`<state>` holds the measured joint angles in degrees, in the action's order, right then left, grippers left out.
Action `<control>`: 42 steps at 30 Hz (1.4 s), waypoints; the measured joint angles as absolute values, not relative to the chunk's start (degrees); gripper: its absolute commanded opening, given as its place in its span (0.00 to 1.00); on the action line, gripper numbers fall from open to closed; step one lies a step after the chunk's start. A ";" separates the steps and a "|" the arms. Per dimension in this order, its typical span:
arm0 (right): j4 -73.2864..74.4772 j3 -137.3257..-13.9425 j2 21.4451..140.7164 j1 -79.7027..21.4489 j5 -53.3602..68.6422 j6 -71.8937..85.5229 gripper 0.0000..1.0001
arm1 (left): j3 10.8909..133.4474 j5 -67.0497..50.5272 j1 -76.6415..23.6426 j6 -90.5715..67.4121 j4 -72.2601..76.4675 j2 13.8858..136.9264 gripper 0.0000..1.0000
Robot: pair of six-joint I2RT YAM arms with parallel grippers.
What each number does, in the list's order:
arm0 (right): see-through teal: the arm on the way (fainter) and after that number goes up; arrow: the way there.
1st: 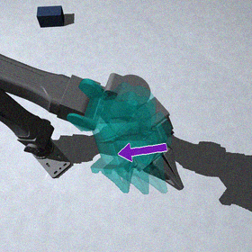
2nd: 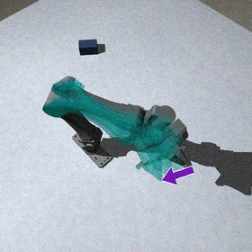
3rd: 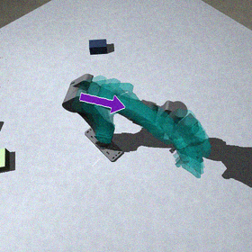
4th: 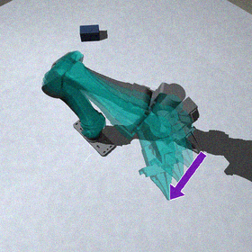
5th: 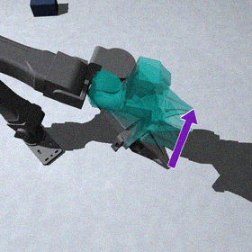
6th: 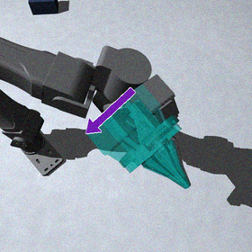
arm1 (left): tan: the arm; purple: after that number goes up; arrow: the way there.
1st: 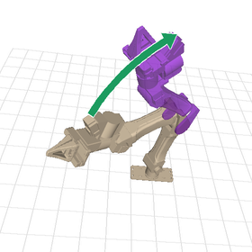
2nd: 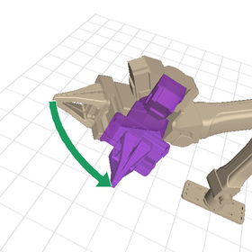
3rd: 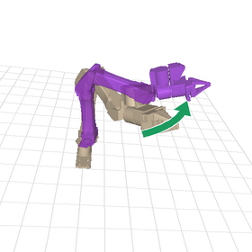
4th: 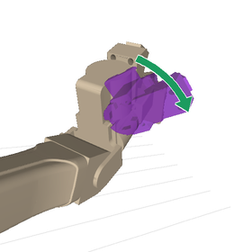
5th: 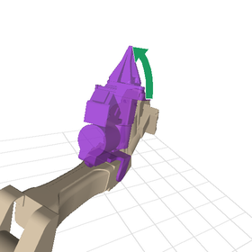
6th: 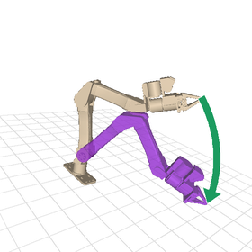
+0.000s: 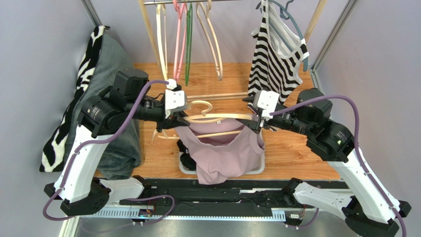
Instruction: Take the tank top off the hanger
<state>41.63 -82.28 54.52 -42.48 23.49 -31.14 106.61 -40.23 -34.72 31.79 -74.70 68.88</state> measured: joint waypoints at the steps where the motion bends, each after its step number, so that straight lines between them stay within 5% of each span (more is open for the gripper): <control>1: 39.72 -81.95 54.06 -42.72 21.43 -30.74 0.92 | 106.61 -40.03 -35.22 31.31 -74.13 68.95 0.00; 2: 38.57 -81.62 53.56 -42.81 19.81 -30.26 0.99 | 106.61 -39.62 -35.57 30.94 -73.54 68.95 0.00; 16: 43.29 -84.86 45.95 -43.00 -7.49 -17.41 1.00 | 106.67 -29.12 -35.86 29.63 -68.42 67.55 0.00; 28: 43.88 -77.25 43.40 -43.00 -2.74 0.86 0.97 | 106.54 -24.34 -35.86 29.45 -68.38 67.57 0.00; 42: 37.04 -65.49 44.18 -43.00 1.63 12.84 0.23 | 105.45 -24.56 -35.86 29.47 -68.38 67.09 0.00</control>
<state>37.04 -65.49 44.18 -43.00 1.63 12.84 105.45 -24.56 -35.86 29.47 -68.38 67.09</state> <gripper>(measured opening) 0.363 0.218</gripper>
